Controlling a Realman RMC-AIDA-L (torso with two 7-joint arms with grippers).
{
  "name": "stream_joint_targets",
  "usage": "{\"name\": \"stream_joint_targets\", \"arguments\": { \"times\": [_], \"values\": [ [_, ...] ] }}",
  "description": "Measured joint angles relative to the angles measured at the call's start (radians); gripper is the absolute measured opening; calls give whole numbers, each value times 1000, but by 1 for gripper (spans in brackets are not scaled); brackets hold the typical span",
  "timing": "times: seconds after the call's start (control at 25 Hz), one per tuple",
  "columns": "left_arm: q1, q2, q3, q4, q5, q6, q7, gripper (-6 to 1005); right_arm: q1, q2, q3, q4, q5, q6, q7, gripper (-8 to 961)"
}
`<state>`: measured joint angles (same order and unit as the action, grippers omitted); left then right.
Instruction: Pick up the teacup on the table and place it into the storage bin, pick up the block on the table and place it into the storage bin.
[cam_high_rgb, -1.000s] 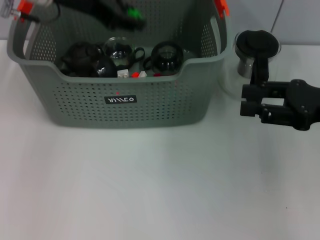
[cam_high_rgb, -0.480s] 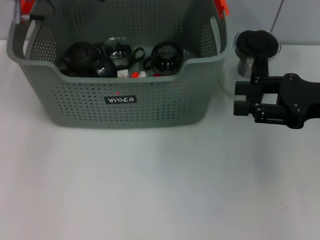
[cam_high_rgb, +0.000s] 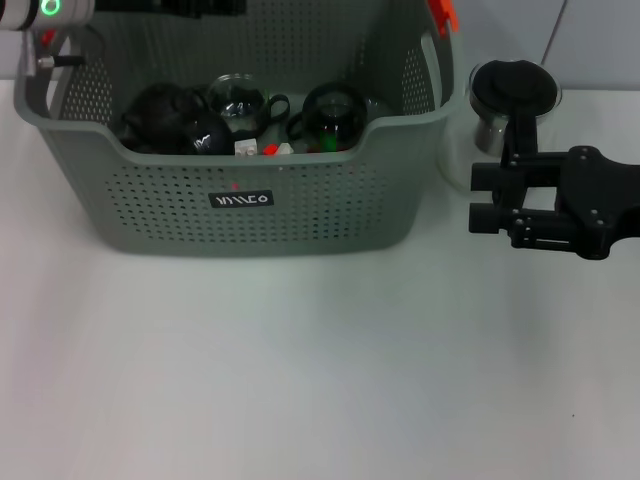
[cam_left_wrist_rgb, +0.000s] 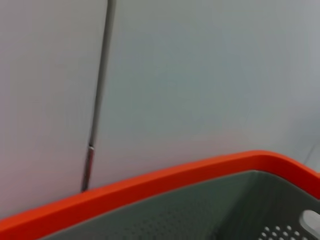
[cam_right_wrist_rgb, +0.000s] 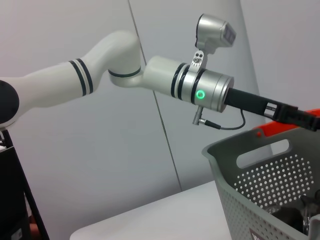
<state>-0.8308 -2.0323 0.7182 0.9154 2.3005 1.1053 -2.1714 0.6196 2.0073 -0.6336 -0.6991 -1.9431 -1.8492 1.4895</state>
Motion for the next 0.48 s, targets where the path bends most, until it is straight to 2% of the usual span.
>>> {"name": "stream_joint_targets", "arguments": {
  "times": [0.08, 0.2, 0.32, 0.36, 0.48],
  "values": [
    [7, -1, -4, 27, -13, 49, 1, 731, 0, -6, 0, 0, 1, -6, 0, 578],
    [37, -7, -7, 108, -84, 195, 37, 799, 1, -21, -1, 1, 2, -28, 0, 578],
    [93, -27, -10, 208, -211, 390, 137, 868, -1, -34, 0, 8, 3, -50, -11, 578],
    [135, -40, -11, 253, -277, 483, 189, 883, -3, -35, 0, 9, 3, -60, -18, 578],
    [184, -58, -24, 274, -321, 568, 246, 930, -11, -37, 2, 10, 2, -78, -34, 578]
  ]
}}
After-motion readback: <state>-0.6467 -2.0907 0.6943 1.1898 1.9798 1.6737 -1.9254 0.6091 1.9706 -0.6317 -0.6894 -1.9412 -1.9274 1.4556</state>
